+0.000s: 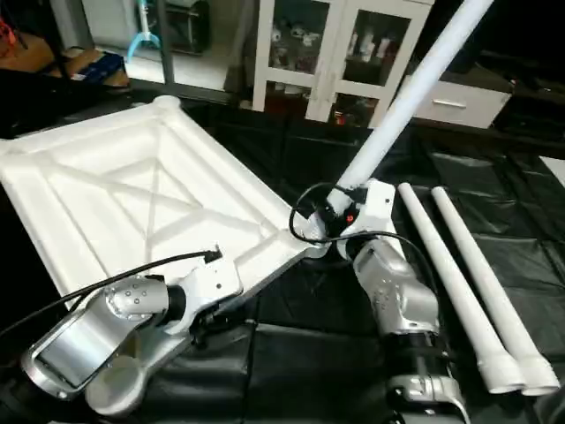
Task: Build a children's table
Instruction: Pick table leg
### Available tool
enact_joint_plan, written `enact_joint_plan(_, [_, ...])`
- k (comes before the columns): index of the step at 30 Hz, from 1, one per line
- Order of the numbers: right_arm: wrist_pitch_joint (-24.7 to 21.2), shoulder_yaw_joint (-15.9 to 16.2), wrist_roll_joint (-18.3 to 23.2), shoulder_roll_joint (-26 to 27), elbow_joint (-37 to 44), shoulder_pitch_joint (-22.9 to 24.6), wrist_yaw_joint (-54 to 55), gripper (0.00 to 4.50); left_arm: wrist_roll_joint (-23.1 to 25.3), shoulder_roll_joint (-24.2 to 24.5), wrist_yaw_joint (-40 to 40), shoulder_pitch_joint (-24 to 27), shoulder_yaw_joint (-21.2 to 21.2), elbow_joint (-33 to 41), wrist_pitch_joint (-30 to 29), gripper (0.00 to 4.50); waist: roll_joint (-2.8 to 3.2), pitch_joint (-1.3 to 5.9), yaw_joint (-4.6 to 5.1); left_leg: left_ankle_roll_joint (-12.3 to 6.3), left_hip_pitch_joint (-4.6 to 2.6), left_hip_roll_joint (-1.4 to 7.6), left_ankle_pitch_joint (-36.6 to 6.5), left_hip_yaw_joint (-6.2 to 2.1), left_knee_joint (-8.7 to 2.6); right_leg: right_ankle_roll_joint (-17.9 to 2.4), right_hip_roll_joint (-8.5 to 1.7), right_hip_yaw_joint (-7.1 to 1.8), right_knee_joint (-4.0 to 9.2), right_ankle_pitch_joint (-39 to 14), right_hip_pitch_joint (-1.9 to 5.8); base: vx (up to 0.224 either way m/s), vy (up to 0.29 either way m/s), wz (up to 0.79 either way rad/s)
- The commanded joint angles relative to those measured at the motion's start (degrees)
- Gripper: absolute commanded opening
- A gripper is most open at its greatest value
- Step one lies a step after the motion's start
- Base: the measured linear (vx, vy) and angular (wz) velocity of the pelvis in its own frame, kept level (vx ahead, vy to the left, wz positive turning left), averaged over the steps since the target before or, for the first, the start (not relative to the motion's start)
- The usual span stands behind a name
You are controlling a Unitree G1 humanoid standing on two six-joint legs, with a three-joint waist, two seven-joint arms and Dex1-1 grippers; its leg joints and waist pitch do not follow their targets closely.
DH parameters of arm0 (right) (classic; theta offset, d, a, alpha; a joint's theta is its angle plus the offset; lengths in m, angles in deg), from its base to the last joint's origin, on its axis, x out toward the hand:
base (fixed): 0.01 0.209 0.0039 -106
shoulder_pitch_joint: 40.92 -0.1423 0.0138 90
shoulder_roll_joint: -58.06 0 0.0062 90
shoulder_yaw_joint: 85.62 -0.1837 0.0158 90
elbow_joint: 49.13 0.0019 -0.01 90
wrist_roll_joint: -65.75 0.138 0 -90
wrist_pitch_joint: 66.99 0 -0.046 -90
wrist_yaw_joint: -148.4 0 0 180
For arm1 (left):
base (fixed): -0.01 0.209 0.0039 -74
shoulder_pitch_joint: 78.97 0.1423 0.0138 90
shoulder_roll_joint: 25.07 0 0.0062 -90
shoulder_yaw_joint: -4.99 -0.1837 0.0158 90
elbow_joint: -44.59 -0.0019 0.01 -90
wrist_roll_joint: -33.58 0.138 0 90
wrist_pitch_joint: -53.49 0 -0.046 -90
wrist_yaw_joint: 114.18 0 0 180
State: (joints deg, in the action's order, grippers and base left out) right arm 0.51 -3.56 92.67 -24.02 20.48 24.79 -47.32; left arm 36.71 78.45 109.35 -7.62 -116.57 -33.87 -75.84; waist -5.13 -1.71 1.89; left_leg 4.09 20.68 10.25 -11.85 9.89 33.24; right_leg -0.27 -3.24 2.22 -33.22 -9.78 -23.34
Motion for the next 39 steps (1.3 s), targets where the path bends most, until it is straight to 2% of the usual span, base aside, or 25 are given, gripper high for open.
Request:
enact_joint_plan(1, [-1.48, 0.50, 0.51, -0.94, 0.80, 0.93, -1.28, 1.86, 0.21, 1.31, 0.60, -0.99, 2.13, -0.95, 2.50, 1.54, 0.88, 2.57, -0.60, -0.74, -0.33, 2.62, -6.58, -0.37, -3.77, -10.87, -3.68, -2.40, 2.43, -5.87, 2.67, 0.000, 0.000, 0.00])
enact_joint_plan(3, [-1.71, 0.49, 0.61, -1.12, 0.96, 0.98, -1.74, 1.86, -0.05, 2.17, 1.64, -0.86, 2.10, -1.34, 5.14, 1.33, 0.87, 2.51, -0.85, -0.90, -0.44, 2.64, -6.47, -0.34, -3.78, -10.95, -3.64, -2.39, 2.43, -6.11, 2.61, 0.000, 0.000, 0.00])
enact_joint_plan(4, [-1.81, 0.63, 0.64, -1.30, 1.04, 0.99, -2.31, 1.86, -0.58, 3.31, 3.42, -0.53, 2.04, -1.86, 8.83, 1.33, 0.83, 2.54, -1.10, -0.91, -0.48, 2.63, -6.22, -0.37, -3.76, -10.97, -3.68, -2.36, 2.39, -6.38, 2.59, 0.000, 0.000, 0.00])
enact_joint_plan(5, [-2.07, 0.78, 0.60, -1.42, 1.25, 1.02, -2.90, 1.86, -0.74, 4.16, 4.28, -0.35, 1.98, -2.19, 9.83, 1.33, 0.92, 2.67, -1.08, -0.78, -0.38, 2.64, -5.63, -0.42, -3.77, -11.07, -3.70, -2.38, 2.14, -5.64, 2.78, 0.000, 0.000, 0.00])
enact_joint_plan(7, [-2.46, 1.88, 0.48, -1.92, 2.18, 1.54, -5.07, 1.86, -0.13, 6.68, 6.20, -0.08, 1.29, -3.55, 13.30, 1.14, 0.94, 2.76, -1.15, -1.08, -0.54, 2.59, -4.00, -0.37, -3.58, -11.53, -3.56, -2.31, 1.90, -2.83, 2.80, 0.000, 0.000, 0.00])
enact_joint_plan(8, [-1.96, 3.30, -0.09, -2.52, 3.10, 2.28, -7.28, 1.86, 0.19, 8.82, 8.44, 0.33, 0.89, -5.18, 17.55, 1.04, 0.90, 2.70, -1.26, -1.75, -0.50, 2.52, -3.70, -0.33, -3.55, -11.63, -3.58, -2.32, 1.89, -2.16, 2.85, 0.000, 0.000, 0.00])
enact_joint_plan(9, [-1.72, 3.75, -0.26, -2.67, 3.40, 2.52, -8.06, 1.86, 0.12, 9.38, 9.24, 0.52, 0.98, -5.86, 18.95, 1.02, 0.94, 2.62, -1.29, -1.77, -0.60, 2.62, -4.16, -0.23, -3.61, -11.76, -3.67, -2.42, 1.84, -2.35, 2.78, 0.000, 0.000, 0.00])
enact_joint_plan(12, [-1.36, 4.72, -0.42, -2.87, 4.77, 3.63, -9.99, 1.86, -0.19, 10.48, 10.30, 1.01, 1.64, -7.43, 21.07, 0.87, 0.95, 2.49, -1.43, -0.83, -0.75, 2.80, -5.96, -0.24, -3.75, -11.75, -3.76, -2.44, 1.93, -5.17, 2.67, 0.000, 0.000, 0.00])
enact_joint_plan(15, [-0.02, 8.29, -2.06, -3.30, 7.24, 6.83, -13.88, 1.86, 0.96, 14.98, 14.14, 1.45, 1.29, -12.16, 33.10, 0.84, 0.86, 2.22, -1.60, -0.17, -0.65, 2.73, -9.27, -0.39, -3.92, -10.45, -3.85, -2.50, 2.42, -9.92, 2.52, 0.000, 0.000, 0.00])
enact_joint_plan(16, [0.02, 8.58, -2.12, -3.19, 7.42, 7.19, -14.06, 1.86, 1.80, 15.87, 14.37, 1.28, 0.79, -13.02, 34.77, 0.81, 0.73, 2.00, -1.55, -0.14, -0.51, 2.64, -11.75, -0.42, -4.03, -9.23, -3.86, -2.64, 2.84, -13.39, 2.35, 0.000, 0.000, 0.00])
enact_joint_plan(18, [0.45, 8.93, -2.61, -2.86, 7.42, 7.65, -13.82, 1.86, 2.03, 16.59, 15.13, 1.00, 0.93, -14.88, 37.42, 0.81, 0.83, 1.77, -1.45, 0.88, -0.89, 2.75, -15.74, -0.66, -4.30, -7.99, -3.96, -2.66, 3.23, -19.88, 1.87, 0.000, 0.000, 0.00])
enact_joint_plan(19, [0.66, 9.00, -2.87, -2.46, 7.41, 7.95, -13.24, 1.86, 1.96, 16.91, 15.60, 0.36, 1.23, -16.42, 39.44, 0.81, 1.15, 1.83, -1.43, 1.80, -1.05, 2.84, -16.67, -0.83, -4.37, -7.76, -3.98, -2.67, 3.28, -21.22, 1.66, 0.000, 0.000, 0.00])
enact_joint_plan(22, [1.26, 9.21, -3.22, -1.51, 7.86, 8.65, -12.16, 1.86, 1.93, 17.25, 15.74, -1.18, 2.02, -19.37, 42.20, 0.80, 1.11, 1.93, -1.35, 2.81, -1.06, 2.89, -17.52, -0.90, -4.45, -7.76, -3.98, -2.69, 3.11, -20.70, 1.57, 0.000, 0.000, 0.00])
enact_joint_plan(24, [1.44, 9.07, -2.09, 0.24, 10.91, 9.61, -11.60, 1.86, 2.53, 16.98, 14.98, -3.63, 3.37, -22.84, 44.77, 0.80, 1.22, 1.95, -1.57, 2.65, -1.29, 2.74, -17.76, -0.71, -4.32, -7.49, -3.93, -2.79, 3.35, -20.50, 1.25, 0.000, 0.000, 0.00])
enact_joint_plan(27, [2.04, 8.25, -0.21, 1.73, 13.41, 10.13, -12.37, 1.86, 3.09, 15.40, 12.78, -6.13, 4.84, -27.73, 47.79, 0.80, 1.44, 2.14, -1.58, 2.90, -0.90, 2.82, -16.88, -0.94, -4.44, -7.86, -4.03, -2.75, 2.89, -18.56, 1.64, 0.000, 0.000, 0.00])
enact_joint_plan(28, [2.55, 8.28, -0.04, 1.88, 13.78, 10.26, -12.60, 1.86, 2.58, 14.24, 11.21, -7.27, 5.81, -29.84, 48.42, 0.80, 1.63, 2.10, -1.59, 2.92, -0.88, 2.81, -16.72, -0.95, -4.44, -7.95, -4.00, -2.74, 2.87, -18.19, 1.62, 0.000, 0.000, 0.00])
enact_joint_plan(30, [2.77, 8.24, -0.23, 1.88, 13.66, 10.36, -12.63, 1.86, 1.28, 12.68, 10.13, -8.42, 7.33, -31.57, 49.77, 0.80, 1.53, 2.24, -1.76, 2.95, -1.10, 2.88, -16.07, -0.82, -4.26, -8.57, -4.05, -2.73, 2.69, -16.65, 1.64, 0.000, 0.000, 0.00])
enact_joint_plan(31, [2.77, 8.24, -0.23, 1.88, 13.66, 10.36, -12.63, 1.86, 1.28, 12.68, 10.13, -8.42, 7.33, -31.57, 49.77, 1.15, 1.36, 2.27, -1.75, 2.79, -0.64, 2.80, -14.56, -0.82, -4.27, -8.99, -4.09, -2.73, 2.43, -15.24, 2.10, 0.000, 0.000, 0.00])
enact_joint_plan(32, [2.73, 8.06, -0.55, 1.89, 13.26, 10.49, -12.47, 1.86, -4.56, 11.27, 13.82, -8.17, 9.90, -29.11, 44.55, 1.36, 1.36, 2.39, -1.74, 2.65, -0.55, 2.75, -12.96, -0.71, -4.13, -9.52, -4.20, -2.77, 2.17, -13.42, 2.27, 0.000, 0.000, 0.00])
enact_joint_plan(33, [2.73, 8.06, -0.55, 1.89, 13.26, 10.49, -12.47, 1.86, -4.56, 11.27, 13.82, -8.17, 9.90, -29.11, 44.55, 1.50, 1.39, 2.48, -1.78, 2.63, -0.55, 2.73, -12.03, -0.67, -4.05, -9.99, -4.29, -2.77, 1.94, -12.51, 2.37, 0.000, 0.000, 0.00])
enact_joint_plan(34, [2.88, 8.11, -1.04, 1.92, 13.18, 10.83, -12.44, 1.86, -9.52, 10.92, 17.51, -7.58, 11.15, -25.71, 38.84, 1.53, 1.63, 2.76, -1.86, 2.43, -0.58, 2.75, -9.46, -0.58, -3.83, -11.08, -4.26, -2.75, 1.46, -8.98, 2.49, 0.000, 0.000, 0.00])
enact_joint_plan(35, [2.94, 8.13, -1.16, 1.94, 13.23, 10.96, -12.46, 1.86, -10.53, 10.89, 18.13, -7.41, 11.32, -24.80, 37.48, 1.60, 1.62, 2.93, -1.88, 2.28, -0.56, 2.70, -7.60, -0.48, -3.66, -11.96, -4.19, -2.73, 1.12, -6.04, 2.58, 0.000, 0.000, 0.00])
enact_joint_plan(37, [2.70, 7.94, -1.29, 2.27, 13.58, 11.19, -12.35, 1.86, -11.10, 11.20, 19.18, -7.39, 10.69, -23.65, 36.31, 1.74, 1.40, 2.87, -2.01, 0.20, -0.36, 2.37, -3.09, -0.10, -3.22, -14.14, -3.66, -2.65, 0.51, 2.45, 2.75, 0.000, 0.000, 0.00])
enact_joint_plan(38, [2.64, 7.94, -1.25, 2.41, 13.76, 11.24, -12.30, 1.86, -11.16, 11.47, 19.74, -7.42, 10.34, -23.01, 35.70, 1.87, 1.39, 2.75, -2.21, -0.76, -0.49, 2.40, -3.04, -0.02, -3.18, -14.30, -3.73, -2.69, 0.57, 2.70, 2.75, 0.000, 0.000, 0.00])
enact_joint_plan(39, [2.47, 7.98, -1.21, 2.69, 14.30, 11.36, -12.14, 1.86, -11.59, 11.81, 21.05, -7.67, 9.83, -21.68, 34.32, 1.93, 1.47, 2.70, -2.23, -0.91, -0.55, 2.48, -3.26, -0.02, -3.26, -14.28, -3.75, -2.69, 0.60, 2.19, 2.78, 0.000, 0.000, 0.00])
